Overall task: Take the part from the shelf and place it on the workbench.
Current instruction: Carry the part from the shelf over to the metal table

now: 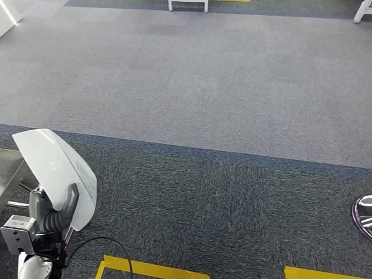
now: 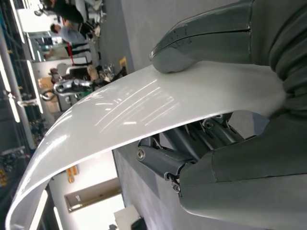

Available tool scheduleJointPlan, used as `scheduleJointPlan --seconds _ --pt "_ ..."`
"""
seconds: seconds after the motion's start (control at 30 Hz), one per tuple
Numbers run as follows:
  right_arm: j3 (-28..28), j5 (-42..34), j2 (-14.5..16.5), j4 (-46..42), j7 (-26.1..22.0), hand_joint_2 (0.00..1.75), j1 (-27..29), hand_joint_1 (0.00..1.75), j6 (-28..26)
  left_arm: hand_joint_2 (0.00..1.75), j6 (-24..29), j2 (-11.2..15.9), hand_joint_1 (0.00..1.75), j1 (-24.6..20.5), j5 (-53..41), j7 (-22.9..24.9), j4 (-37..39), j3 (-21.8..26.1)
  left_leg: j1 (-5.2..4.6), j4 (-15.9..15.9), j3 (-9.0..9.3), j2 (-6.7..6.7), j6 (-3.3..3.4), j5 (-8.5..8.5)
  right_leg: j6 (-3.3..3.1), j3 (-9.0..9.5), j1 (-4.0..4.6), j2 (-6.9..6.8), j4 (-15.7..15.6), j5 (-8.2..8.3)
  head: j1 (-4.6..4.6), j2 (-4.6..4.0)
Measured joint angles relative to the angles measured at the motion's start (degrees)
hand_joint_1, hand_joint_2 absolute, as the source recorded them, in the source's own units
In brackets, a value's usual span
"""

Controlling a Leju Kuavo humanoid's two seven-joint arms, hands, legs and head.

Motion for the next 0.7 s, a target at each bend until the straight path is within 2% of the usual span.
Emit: scheduleJointPlan --seconds 0.03,0.07,0.1,0.13,0.17,0.2,0.23,0.27,0.3,0.33,0.37,0.4,0.43,0.47,0.5,0.53,0.57,0.6,0.63,0.7 --pt "0.00 0.00 0.01 0.00 0.00 1.75 -0.03 0.00 0.00 1.75 0.00 0.00 1.75 0.05 0.00 -0.02 -0.01 0.00 0.12 -0.29 0.08 -0.78 0.29 0.13 0.33 0.19 -0.04 -0.54 -0.12 -0.18 -0.01 0.00" --pt "0.00 0.00 0.01 0.00 -0.01 1.75 -0.07 0.00 0.00 1.75 0.00 0.00 1.75 0.10 0.00 -0.03 -0.03 0.01 0.28 -0.67 0.32 -1.40 0.59 0.25 0.63 0.30 -0.11 -0.11 0.03 -0.56 0.05 0.00" --pt "0.00 0.00 0.01 -0.01 -0.03 1.75 -0.08 0.00 0.00 1.75 0.01 0.00 1.75 0.04 0.00 -0.04 -0.05 0.02 0.48 -1.06 0.59 -2.01 0.93 0.43 0.86 -0.01 -0.19 1.05 0.96 -1.30 0.16 0.00" --pt "0.00 0.00 0.00 -0.01 -0.05 1.75 -0.09 0.00 0.00 1.75 0.02 -0.02 1.75 -0.05 0.02 -0.04 -0.07 0.03 0.73 -1.42 0.84 -2.62 1.27 0.60 1.04 -1.09 -0.26 2.69 3.28 -2.63 0.29 0.00" --pt "0.01 0.01 -0.01 -0.01 -0.05 1.75 -0.06 0.00 0.01 1.75 0.02 -0.05 1.75 -0.12 0.03 -0.04 -0.08 0.03 0.80 -1.51 0.90 -3.17 1.47 0.64 1.14 -2.83 -0.33 4.49 6.81 -4.29 0.44 0.00" --pt "0.01 0.01 -0.01 0.00 -0.04 1.75 0.02 0.00 0.01 1.75 0.03 -0.07 1.75 -0.18 0.04 -0.03 -0.08 0.02 0.84 -1.50 0.87 -3.84 1.62 0.65 1.23 -5.09 -0.36 5.48 11.06 -5.99 0.49 0.00" --pt "0.01 0.01 -0.01 0.01 -0.01 1.75 0.10 0.00 0.01 1.75 0.02 -0.09 1.75 -0.14 0.04 -0.03 -0.08 0.02 0.86 -1.48 0.86 -4.59 1.67 0.64 1.34 -7.25 -0.38 5.91 14.80 -7.10 0.52 0.00" --pt "0.01 0.01 -0.01 0.01 0.01 1.75 0.18 0.00 0.00 1.75 -0.01 -0.09 1.75 -0.09 0.04 -0.03 -0.07 0.01 0.87 -1.46 0.90 -5.37 1.67 0.62 1.43 -8.65 -0.39 6.03 16.75 -7.08 0.51 0.00" --pt "0.01 0.00 -0.01 0.00 0.02 1.75 0.22 0.00 -0.01 1.75 -0.02 -0.09 1.75 -0.05 0.03 -0.03 -0.07 0.02 0.91 -1.42 0.98 -6.20 1.63 0.59 1.48 -8.96 -0.40 6.10 16.36 -5.81 0.50 0.00" --pt "0.00 0.00 -0.01 -0.01 0.02 1.75 0.22 0.00 -0.02 1.75 -0.03 -0.09 1.75 -0.03 0.03 -0.03 -0.07 0.02 0.98 -1.36 1.10 -7.02 1.52 0.52 1.51 -8.09 -0.46 6.39 13.54 -3.51 0.52 0.00" --pt "0.00 0.00 -0.02 -0.01 0.02 1.75 0.21 0.00 -0.03 1.75 -0.03 -0.09 1.75 -0.03 0.03 -0.03 -0.07 0.02 1.08 -1.22 1.17 -7.78 1.34 0.40 1.54 -6.49 -0.60 7.26 9.35 -0.95 0.53 0.00" --pt "0.00 0.00 -0.02 -0.01 0.02 1.75 0.20 0.00 -0.04 1.75 -0.03 -0.09 1.75 -0.05 0.03 -0.02 -0.07 0.02 1.10 -0.93 1.09 -8.50 1.05 0.23 1.53 -4.82 -0.79 8.62 5.25 0.82 0.56 0.00" --pt "0.01 0.00 -0.03 -0.01 0.02 1.75 0.18 0.00 -0.03 1.75 -0.02 -0.09 1.75 -0.08 0.03 -0.02 -0.07 0.02 1.14 -0.65 0.88 -9.20 0.72 0.12 1.41 -3.47 -0.94 9.79 2.31 1.81 0.56 0.00" --pt "0.01 0.00 -0.03 0.00 0.02 1.75 0.18 0.00 -0.02 1.75 -0.03 -0.09 1.75 -0.08 0.03 -0.01 -0.07 0.01 1.19 -0.43 0.58 -9.83 0.35 0.10 1.21 -2.73 -1.00 10.59 0.81 2.00 0.57 0.00" --pt "0.01 0.00 -0.03 0.01 0.02 1.75 0.16 0.00 -0.02 1.75 -0.03 -0.09 1.75 -0.05 0.03 -0.01 -0.07 0.01 1.26 -0.33 0.29 -10.47 -0.04 0.18 0.91 -2.45 -0.93 10.66 0.48 1.73 0.57 0.00" --pt "0.01 0.00 -0.02 0.01 0.02 1.75 0.13 0.00 -0.01 1.75 -0.03 -0.08 1.75 0.02 0.02 -0.01 -0.08 0.02 1.38 -0.40 0.08 -11.11 -0.38 0.33 0.56 -2.30 -0.87 10.08 0.45 1.77 0.54 0.00" --pt "0.00 0.00 0.00 0.01 0.02 1.75 0.12 0.00 -0.01 1.75 -0.03 -0.04 1.75 0.10 0.02 -0.01 -0.08 0.02 1.44 -0.32 -0.03 -11.19 -0.66 0.29 0.21 -2.19 -0.90 9.39 0.28 1.87 0.56 0.00" --pt "0.00 0.00 0.02 0.01 0.01 1.75 0.09 0.00 -0.01 1.75 -0.01 -0.01 1.75 0.13 0.02 -0.01 -0.08 0.02 1.39 0.29 -0.30 -10.35 -0.91 -0.14 -0.13 -2.01 -0.97 8.73 0.04 1.96 0.39 0.00" --pt "0.00 0.00 0.03 0.00 0.01 1.75 0.09 0.00 -0.01 1.75 0.01 0.02 1.75 0.07 0.02 -0.02 -0.09 0.02 1.33 2.03 -1.07 -8.86 -1.15 -1.20 -0.44 -1.83 -1.05 7.98 -0.20 2.02 0.23 0.00" --pt "0.00 0.00 0.03 -0.01 -0.01 1.75 0.17 0.00 -0.03 1.75 0.03 0.02 1.75 -0.04 0.02 -0.02 -0.08 -0.01 1.42 8.84 -4.22 -5.51 -1.62 -4.66 -0.90 -1.58 -0.95 6.40 -0.42 1.90 -0.09 0.00"
